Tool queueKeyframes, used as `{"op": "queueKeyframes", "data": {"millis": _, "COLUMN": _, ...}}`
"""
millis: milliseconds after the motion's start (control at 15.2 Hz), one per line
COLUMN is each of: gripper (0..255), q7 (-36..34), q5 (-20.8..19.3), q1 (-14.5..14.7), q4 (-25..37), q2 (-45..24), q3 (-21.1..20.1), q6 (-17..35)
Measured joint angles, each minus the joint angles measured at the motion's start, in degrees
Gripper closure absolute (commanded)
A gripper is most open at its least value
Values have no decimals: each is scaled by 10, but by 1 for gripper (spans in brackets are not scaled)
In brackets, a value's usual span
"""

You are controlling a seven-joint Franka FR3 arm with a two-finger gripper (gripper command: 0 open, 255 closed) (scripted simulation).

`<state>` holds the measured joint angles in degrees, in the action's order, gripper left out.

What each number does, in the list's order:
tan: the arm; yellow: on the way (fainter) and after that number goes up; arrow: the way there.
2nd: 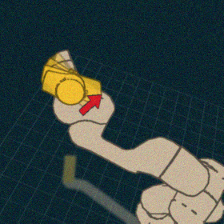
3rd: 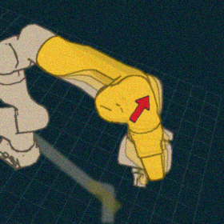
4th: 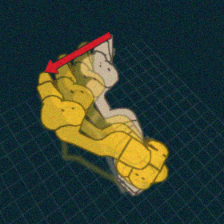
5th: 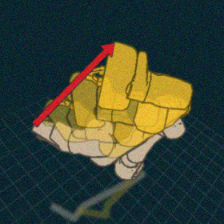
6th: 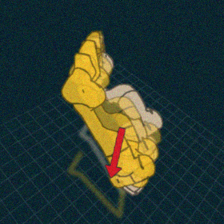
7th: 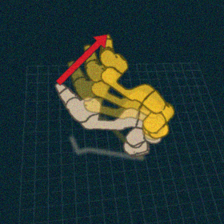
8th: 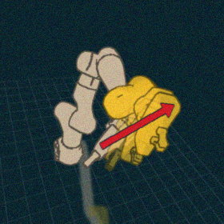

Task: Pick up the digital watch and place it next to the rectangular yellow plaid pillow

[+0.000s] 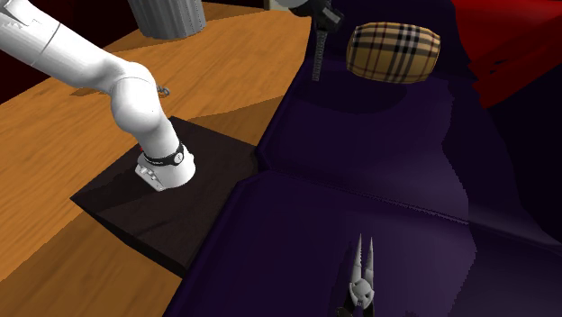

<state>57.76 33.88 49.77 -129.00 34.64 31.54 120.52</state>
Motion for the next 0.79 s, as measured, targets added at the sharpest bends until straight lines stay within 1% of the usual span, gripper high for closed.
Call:
{"op": "queueKeyframes", "data": {"millis": 132, "gripper": 255, "q7": -7, "q5": 1, "q1": 3, "q4": 10, "q2": -5, "q3": -3, "q6": -2}}
{"op": "queueKeyframes", "data": {"millis": 594, "gripper": 255, "q7": -44, "q5": 40, "q1": 44, "q4": 25, "q2": -58, "q3": -59, "q6": 72}}
{"op": "queueKeyframes", "data": {"millis": 792, "gripper": 255, "q7": -64, "q5": 55, "q1": 63, "q4": 45, "q2": -90, "q3": -83, "q6": 101}}
